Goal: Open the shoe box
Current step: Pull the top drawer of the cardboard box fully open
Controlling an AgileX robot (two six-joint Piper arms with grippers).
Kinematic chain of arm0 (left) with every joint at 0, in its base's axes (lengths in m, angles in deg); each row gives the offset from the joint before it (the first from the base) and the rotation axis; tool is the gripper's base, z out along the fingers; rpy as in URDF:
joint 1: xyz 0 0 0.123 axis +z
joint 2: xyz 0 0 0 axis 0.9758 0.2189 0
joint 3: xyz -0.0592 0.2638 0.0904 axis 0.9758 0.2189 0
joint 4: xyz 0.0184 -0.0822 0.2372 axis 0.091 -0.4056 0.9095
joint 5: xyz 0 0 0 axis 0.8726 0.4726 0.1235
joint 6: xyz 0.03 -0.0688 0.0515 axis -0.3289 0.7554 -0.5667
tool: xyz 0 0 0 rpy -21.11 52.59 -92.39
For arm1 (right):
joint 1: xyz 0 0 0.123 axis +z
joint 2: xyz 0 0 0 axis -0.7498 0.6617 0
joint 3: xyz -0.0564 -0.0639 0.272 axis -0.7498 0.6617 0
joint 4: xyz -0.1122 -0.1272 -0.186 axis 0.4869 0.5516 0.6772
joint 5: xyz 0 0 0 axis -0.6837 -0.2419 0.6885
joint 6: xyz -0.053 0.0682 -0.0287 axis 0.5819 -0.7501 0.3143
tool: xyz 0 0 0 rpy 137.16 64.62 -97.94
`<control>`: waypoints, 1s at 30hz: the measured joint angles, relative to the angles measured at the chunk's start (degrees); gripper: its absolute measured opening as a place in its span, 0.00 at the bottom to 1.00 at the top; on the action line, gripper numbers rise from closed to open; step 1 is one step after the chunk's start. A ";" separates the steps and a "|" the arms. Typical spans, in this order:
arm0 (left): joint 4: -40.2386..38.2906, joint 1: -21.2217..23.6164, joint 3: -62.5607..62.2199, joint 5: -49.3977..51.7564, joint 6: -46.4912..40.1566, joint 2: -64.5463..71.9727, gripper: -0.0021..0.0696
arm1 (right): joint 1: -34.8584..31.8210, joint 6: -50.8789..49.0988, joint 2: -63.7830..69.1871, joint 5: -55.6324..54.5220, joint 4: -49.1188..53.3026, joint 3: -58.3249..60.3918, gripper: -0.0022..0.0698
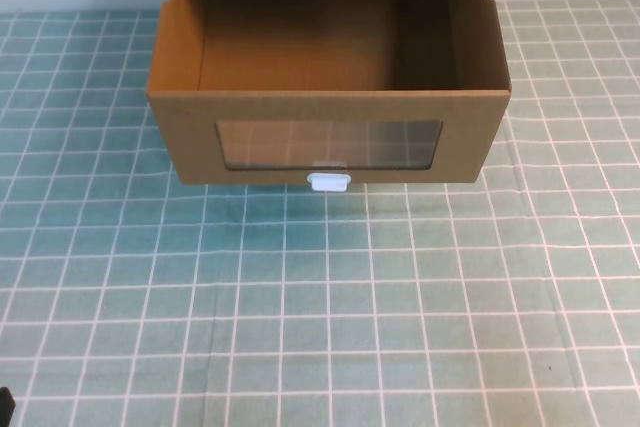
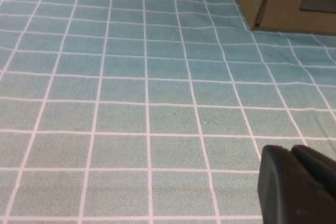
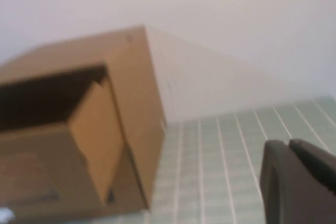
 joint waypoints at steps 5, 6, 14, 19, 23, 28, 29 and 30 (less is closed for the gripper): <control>-0.02 0.00 0.00 0.00 0.00 -0.14 0.02 | -4.23 0.00 -2.78 -0.63 -1.51 12.44 0.01; -0.02 0.00 0.00 0.00 0.00 -0.14 0.02 | -4.52 0.00 -2.78 -0.52 -1.52 14.52 0.01; -0.25 0.00 0.00 0.00 0.00 -0.14 0.02 | -4.59 0.23 -2.87 2.70 2.72 21.30 0.01; -0.25 0.00 0.00 0.00 0.00 -0.14 0.02 | -4.59 0.23 -3.00 3.72 3.20 21.30 0.01; -0.25 0.00 0.00 0.00 0.00 -0.14 0.02 | -4.59 0.23 -3.04 3.81 3.20 21.30 0.01; -0.25 0.00 0.00 0.00 0.00 -0.14 0.02 | -4.59 0.23 -3.04 3.81 3.20 21.30 0.01; -0.25 0.00 0.00 0.00 0.00 -0.14 0.02 | -4.59 0.23 -3.04 3.81 3.20 21.30 0.01; -0.25 0.00 0.00 0.00 0.00 -0.14 0.02 | -4.59 0.23 -3.04 3.81 3.20 21.30 0.01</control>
